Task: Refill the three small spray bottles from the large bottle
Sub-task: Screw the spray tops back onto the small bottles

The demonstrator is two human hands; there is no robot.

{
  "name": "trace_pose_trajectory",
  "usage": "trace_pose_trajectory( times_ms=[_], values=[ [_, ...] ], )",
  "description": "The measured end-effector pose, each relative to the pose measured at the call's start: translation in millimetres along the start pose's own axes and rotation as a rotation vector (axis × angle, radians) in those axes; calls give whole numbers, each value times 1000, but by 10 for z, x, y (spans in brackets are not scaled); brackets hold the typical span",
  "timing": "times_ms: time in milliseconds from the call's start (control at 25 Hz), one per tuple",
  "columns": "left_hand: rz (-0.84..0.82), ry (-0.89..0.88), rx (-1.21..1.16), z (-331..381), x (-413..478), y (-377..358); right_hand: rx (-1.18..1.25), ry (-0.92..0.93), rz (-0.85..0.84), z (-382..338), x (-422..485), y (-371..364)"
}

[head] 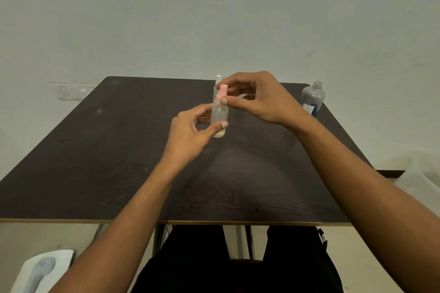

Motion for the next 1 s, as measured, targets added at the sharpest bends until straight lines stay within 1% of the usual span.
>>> trace_pose_trajectory(
  times_ms=[280, 480, 560, 640, 720, 800, 880, 1000],
  values=[
    [5, 6, 18, 52, -11, -3, 48, -19, 10, 40, 41, 20],
    [9, -4, 36, 57, -33, -23, -8, -21, 94, 36, 31, -15],
    [5, -2, 31, 49, -36, -33, 57, -39, 98, 43, 24, -15],
    [1, -4, 16, 49, -36, -33, 276, -55, 34, 55, 31, 2],
    [2, 0, 7, 51, -33, -23, 456, -40, -96, 46, 19, -13],
    [3, -3, 14, 60, -31, -15, 453, -18, -178, 40, -6, -48],
    [2, -6, 18, 59, -38, -13, 416, -9, -151, 47, -13, -46],
    [8, -9, 25, 55, -58, -8, 347, -1, -13, 51, 2, -2]
  ],
)
Point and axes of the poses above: each hand's wrist, its own x-axis towards the middle knuckle, its own y-axis out of the back of the hand, z = x × y, the point moved 6 cm from there along x, towards the middle knuckle, and after that the axes turned 7 degrees about x, right-handed, at the moved point
